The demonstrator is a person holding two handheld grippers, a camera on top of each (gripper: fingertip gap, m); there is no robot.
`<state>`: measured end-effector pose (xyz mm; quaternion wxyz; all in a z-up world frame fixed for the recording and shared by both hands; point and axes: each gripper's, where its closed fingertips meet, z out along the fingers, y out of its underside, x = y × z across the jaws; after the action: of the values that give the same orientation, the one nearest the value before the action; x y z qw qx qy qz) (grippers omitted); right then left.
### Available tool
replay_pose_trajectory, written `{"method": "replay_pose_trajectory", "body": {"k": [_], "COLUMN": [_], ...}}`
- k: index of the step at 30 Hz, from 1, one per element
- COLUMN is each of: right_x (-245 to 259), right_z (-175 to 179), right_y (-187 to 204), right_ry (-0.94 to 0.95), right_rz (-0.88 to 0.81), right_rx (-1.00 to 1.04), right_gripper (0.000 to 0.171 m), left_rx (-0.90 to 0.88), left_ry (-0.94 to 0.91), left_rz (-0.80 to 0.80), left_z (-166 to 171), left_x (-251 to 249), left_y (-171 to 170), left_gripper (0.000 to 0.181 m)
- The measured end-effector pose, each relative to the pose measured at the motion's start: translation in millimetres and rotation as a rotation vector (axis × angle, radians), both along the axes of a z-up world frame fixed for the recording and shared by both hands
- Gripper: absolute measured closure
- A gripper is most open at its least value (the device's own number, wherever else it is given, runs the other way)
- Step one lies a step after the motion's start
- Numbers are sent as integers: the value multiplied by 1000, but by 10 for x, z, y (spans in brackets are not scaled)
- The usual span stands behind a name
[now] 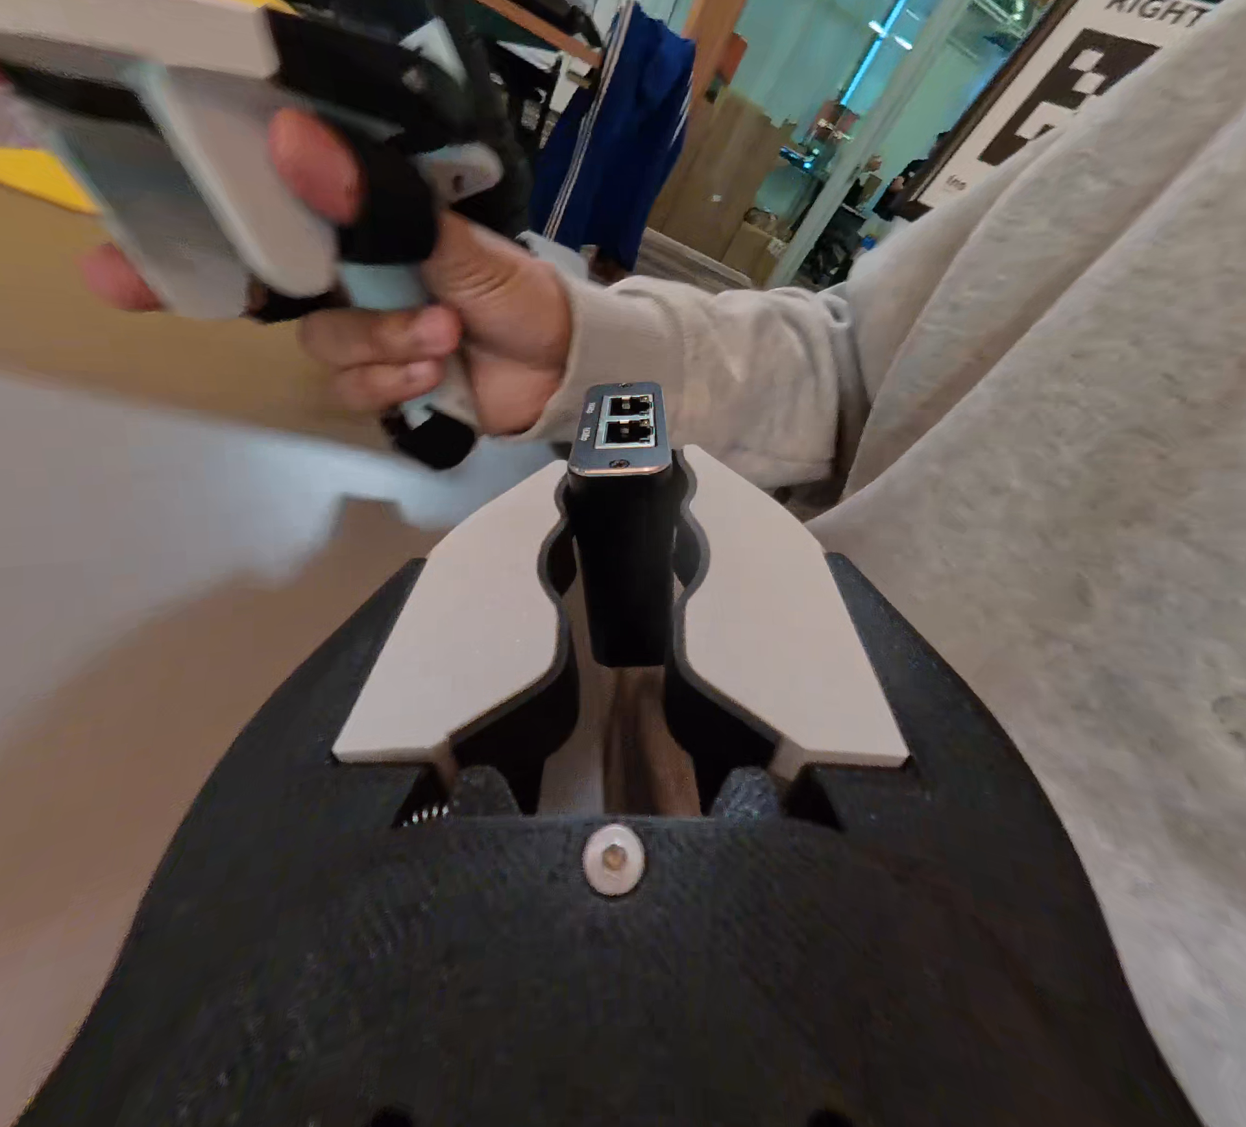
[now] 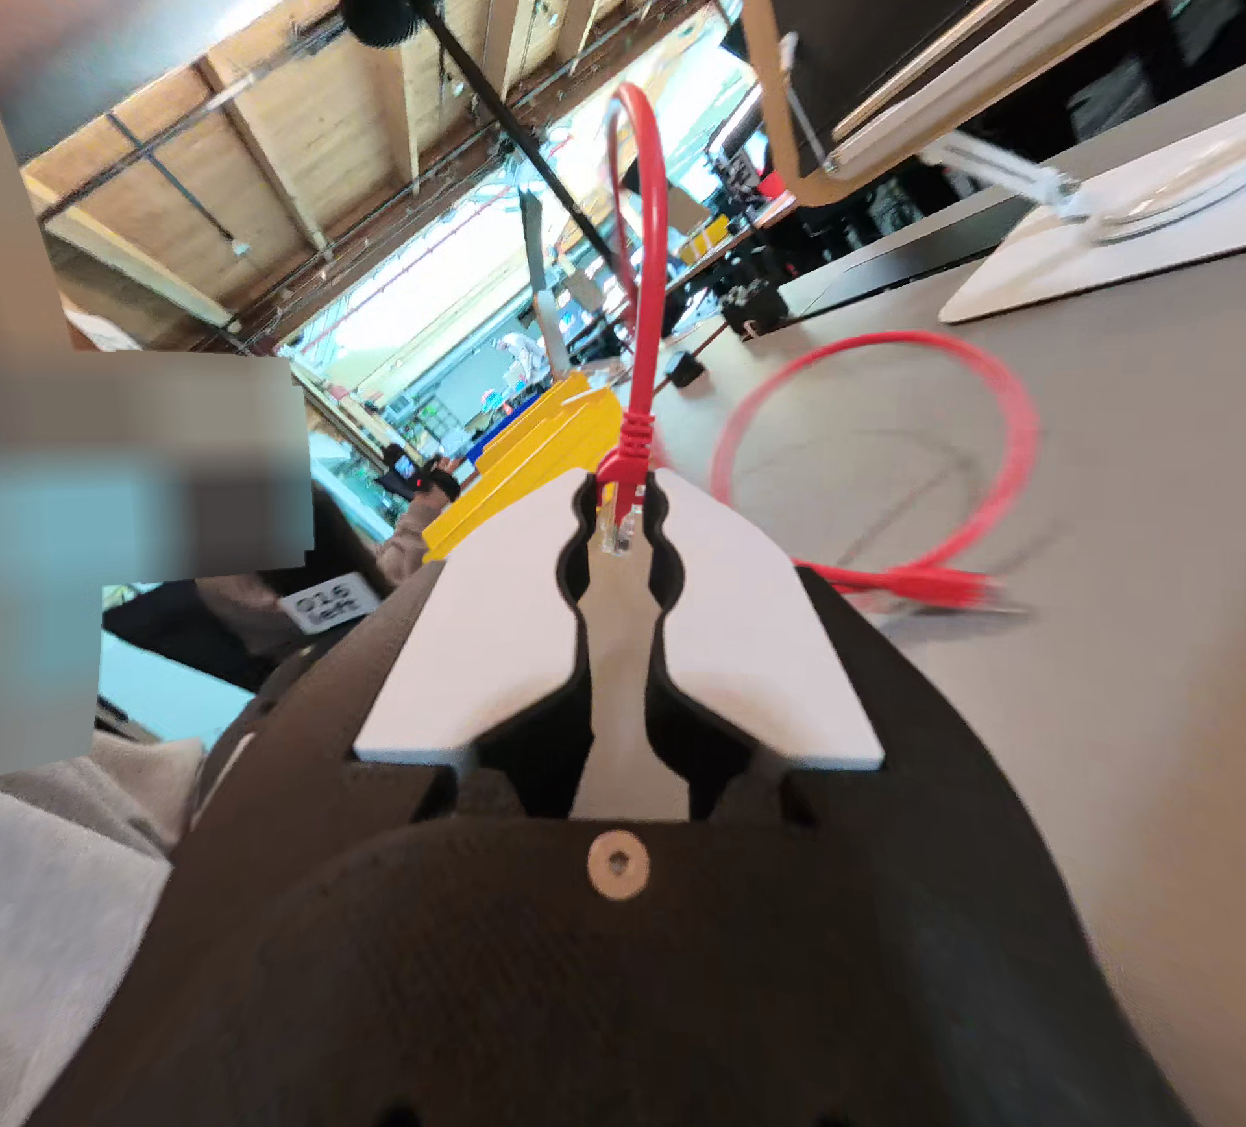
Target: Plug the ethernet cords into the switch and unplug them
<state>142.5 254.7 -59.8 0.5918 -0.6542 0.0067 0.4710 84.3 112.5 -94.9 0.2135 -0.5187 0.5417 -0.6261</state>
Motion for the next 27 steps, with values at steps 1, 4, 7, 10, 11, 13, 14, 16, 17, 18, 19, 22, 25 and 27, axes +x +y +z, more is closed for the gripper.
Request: {"method": "replay_pose_trajectory", "body": {"k": [1,4,7,10,11,13,14,16,17,18,19,22,25,27], "right_x": [-50,-121,-161,-212,-245,-347,-401,-491,-505,-481,-420,-228,-127,-35], "right_z": [-2,-77,-87,-116,-109,-78,-97,-219,-288,-330,-335,-123,20,-106], "right_y": [-3,4,-26,-34,-50,-105,-136,-232,-304,-363,-389,-393,-326,-209], "right_ry": [-50,-177,-108,5,40,79,53,-80,-156,-222,-268,-183,-85,-189], "right_rz": [6,11,52,95,130,243,300,423,489,529,532,512,471,379], "right_rx": [14,17,-20,-72,-78,-96,-112,-164,-196,-212,-212,-186,-188,-269], "right_gripper": [158,157,157,157,158,158,158,158,158,158,157,158,157,157], "left_rx": [-14,-119,-252,-340,-371,-428,-450,-480,-490,-499,-516,-573,-584,-601], "left_ry": [20,27,-43,-96,-120,-161,-183,-226,-248,-273,-297,-303,-239,-186], "left_rz": [16,85,146,205,224,273,304,372,414,460,486,456,390,317], "left_z": [-84,-123,1,64,97,140,162,202,218,232,251,252,176,125], "left_x": [-24,-77,-138,-187,-211,-274,-311,-396,-446,-502,-556,-589,-483,-399], "left_y": [100,440,665,844,905,1048,1128,1293,1382,1471,1535,1559,1445,1318], "left_gripper": [155,155,155,156,156,156,156,155,156,156,156,156,156,156]}}
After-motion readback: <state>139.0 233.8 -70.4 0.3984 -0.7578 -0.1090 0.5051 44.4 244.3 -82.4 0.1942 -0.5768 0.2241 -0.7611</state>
